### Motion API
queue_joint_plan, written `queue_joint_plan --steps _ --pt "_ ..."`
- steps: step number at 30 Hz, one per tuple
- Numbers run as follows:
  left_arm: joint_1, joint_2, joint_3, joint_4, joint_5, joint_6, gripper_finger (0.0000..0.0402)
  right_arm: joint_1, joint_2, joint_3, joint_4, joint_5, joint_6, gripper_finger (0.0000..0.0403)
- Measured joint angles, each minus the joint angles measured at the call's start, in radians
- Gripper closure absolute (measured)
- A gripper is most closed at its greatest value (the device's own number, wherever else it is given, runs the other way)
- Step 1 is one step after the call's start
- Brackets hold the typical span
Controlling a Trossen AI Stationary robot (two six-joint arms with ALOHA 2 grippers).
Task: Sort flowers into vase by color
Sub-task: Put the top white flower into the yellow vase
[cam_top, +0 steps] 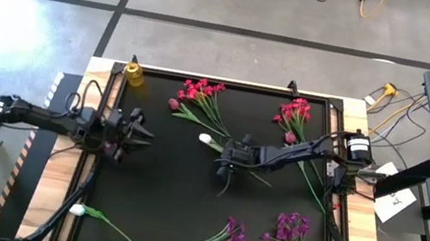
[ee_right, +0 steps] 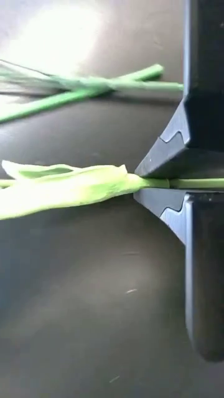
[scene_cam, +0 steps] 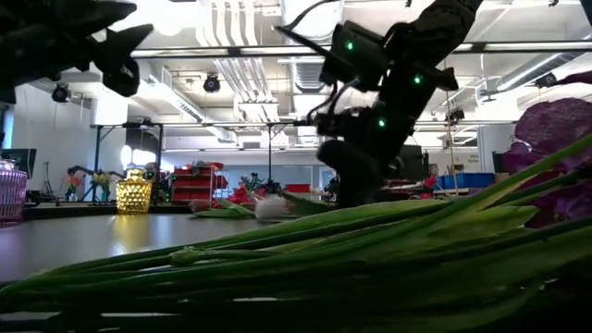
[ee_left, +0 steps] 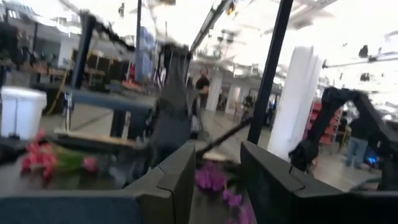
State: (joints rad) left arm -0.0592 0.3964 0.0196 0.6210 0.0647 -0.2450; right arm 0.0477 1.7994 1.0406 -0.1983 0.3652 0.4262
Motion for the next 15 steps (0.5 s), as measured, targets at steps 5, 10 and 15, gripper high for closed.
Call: queue_joint_plan --steps 5,10,15 --pt "-0.011 0.182 0.0 0.118 -0.024 -0.001 0.0287 0.07 -0.094 -0.005 0.09 0.11 -0.007 0.0388" --pt "-0.056 0.374 0.0 0.373 -0.058 0.048 0.0287 0.163 -0.189 -0.046 0.334 0.213 -0.092 0.0389" --pt "-0.085 0.573 0.009 0.568 -0.058 0.079 0.0266 0.245 -0.208 -0.102 0.693 0.211 -0.247 0.0389"
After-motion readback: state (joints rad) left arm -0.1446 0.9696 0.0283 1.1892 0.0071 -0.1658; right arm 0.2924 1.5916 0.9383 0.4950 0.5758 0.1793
